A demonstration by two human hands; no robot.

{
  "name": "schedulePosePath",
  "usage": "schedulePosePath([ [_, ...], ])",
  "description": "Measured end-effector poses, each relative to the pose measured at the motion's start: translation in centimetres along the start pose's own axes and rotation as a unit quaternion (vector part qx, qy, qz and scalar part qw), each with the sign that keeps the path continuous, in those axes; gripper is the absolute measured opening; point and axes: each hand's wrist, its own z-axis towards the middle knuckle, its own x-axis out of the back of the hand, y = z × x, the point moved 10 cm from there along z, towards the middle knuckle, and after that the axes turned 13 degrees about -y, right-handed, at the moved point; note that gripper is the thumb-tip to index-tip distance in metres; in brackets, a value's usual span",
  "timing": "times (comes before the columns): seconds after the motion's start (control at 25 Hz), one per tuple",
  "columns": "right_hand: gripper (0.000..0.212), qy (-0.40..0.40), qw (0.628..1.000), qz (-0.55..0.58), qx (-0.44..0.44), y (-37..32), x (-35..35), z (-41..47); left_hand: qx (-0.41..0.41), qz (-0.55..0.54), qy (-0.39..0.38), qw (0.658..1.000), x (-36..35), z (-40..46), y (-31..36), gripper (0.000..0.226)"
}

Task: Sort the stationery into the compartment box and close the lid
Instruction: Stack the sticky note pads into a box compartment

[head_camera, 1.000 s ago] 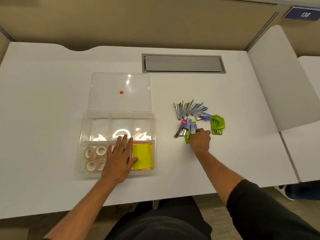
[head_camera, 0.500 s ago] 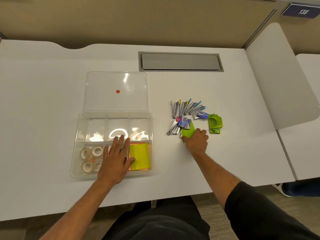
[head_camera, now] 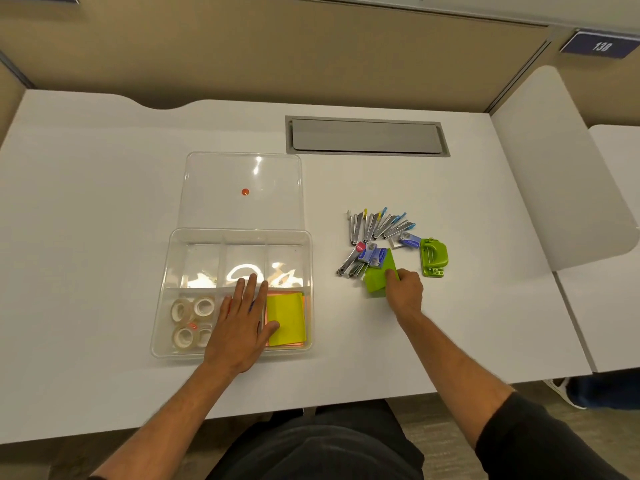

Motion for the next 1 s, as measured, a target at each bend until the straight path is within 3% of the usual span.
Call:
schedulePosePath([
  [0.32, 0.012, 0.045, 0.991, 0.125, 0.023, -0.8, 4.6, -2.8, -0.003, -0.006, 0.003, 1.000, 0.0, 0.0, -0.1, 0.076],
  [0.52, 0.033, -0.130, 0.967, 0.187, 0.118, -4.9, 0.5, -5.0, -0.014, -0.038, 0.007, 0.999, 0.5, 0.0, 0.1, 0.075],
  [0.64, 0.030, -0.227, 0.947, 0.161, 0.158, -7.9, -3.4, -7.3, -0.027, -0.127, 0.043, 0.991, 1.9, -0.4, 0.0, 0.072],
  [0.76, 0.028, -0.302, 0.923, 0.156, 0.182, -9.9, -6.8, -9.6, -0.017, -0.316, 0.087, 0.945, 3.5, -1.2, -0.4, 0.061],
  [0.88, 0.035, -0.338, 0.910, 0.156, 0.183, -10.5, -9.3, -11.3, 0.004, -0.496, 0.075, 0.865, 4.1, -1.4, 0.1, 0.036],
  [1.0, 0.045, -0.353, 0.908, 0.132, 0.181, -10.1, -10.9, -12.3, 0.004, -0.553, 0.084, 0.829, 4.9, -1.6, 0.4, 0.032],
])
